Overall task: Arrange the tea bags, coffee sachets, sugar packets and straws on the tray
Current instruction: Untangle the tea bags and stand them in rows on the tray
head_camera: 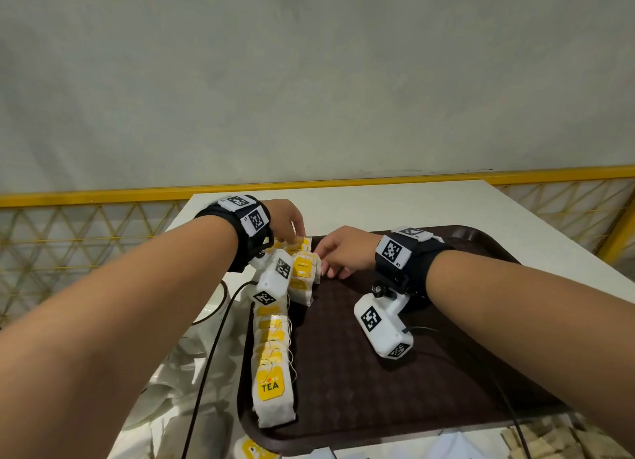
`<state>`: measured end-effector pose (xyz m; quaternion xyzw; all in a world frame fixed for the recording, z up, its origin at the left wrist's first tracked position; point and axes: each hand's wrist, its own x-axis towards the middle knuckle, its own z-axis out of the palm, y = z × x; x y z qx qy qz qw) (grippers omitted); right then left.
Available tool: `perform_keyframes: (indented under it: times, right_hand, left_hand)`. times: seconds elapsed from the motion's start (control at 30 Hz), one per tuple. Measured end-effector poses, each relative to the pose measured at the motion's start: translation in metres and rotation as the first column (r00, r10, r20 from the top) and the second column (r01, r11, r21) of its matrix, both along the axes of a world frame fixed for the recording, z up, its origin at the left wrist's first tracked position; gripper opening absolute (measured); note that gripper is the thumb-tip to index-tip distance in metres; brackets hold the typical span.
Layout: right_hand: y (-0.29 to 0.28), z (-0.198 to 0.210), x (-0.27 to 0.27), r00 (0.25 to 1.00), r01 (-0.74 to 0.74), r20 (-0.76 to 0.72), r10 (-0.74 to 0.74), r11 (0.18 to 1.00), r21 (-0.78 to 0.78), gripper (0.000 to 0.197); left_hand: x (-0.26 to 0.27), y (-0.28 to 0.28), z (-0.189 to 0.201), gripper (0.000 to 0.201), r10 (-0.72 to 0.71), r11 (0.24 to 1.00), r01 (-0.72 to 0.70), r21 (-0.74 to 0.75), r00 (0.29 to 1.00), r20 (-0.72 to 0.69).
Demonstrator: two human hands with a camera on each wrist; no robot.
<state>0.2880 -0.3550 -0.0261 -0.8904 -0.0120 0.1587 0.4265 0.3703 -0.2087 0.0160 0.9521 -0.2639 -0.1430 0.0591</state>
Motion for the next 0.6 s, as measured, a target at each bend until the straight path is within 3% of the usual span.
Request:
perform_keyframes:
  times: [0.17, 0.27, 0.4, 0.6]
  right_hand:
    - [-0.01, 0.007, 0.0, 0.993, 0.096, -0.072, -0.094, 0.995, 0.029, 0.03]
    - [-0.011, 0.006, 0.004, 0.978, 0.207, -0.019, -0.207, 0.977, 0.054, 0.021]
    - [-0.006, 0.003, 0.009, 0.96, 0.278, -0.072, -0.269, 0.934, 0.224, 0.026]
    - [0.011, -0.004, 0.02, 0.957, 0.247, 0.116, -0.264, 0.958, 0.147, 0.007]
  left_hand:
    - [0.0, -0.001, 0.0, 0.022, 0.055, 0.998, -0.054, -0.014, 0.996, 0.074]
    - [0.001, 0.003, 0.002, 0.02, 0.095, 0.995, -0.09, -0.048, 0.988, 0.119]
    - [0.005, 0.013, 0.005, 0.022, 0.172, 0.984, -0.167, -0.059, 0.98, 0.101]
    - [0.008, 0.015, -0.001, 0.026, 0.209, 0.977, -0.205, -0.061, 0.975, 0.076]
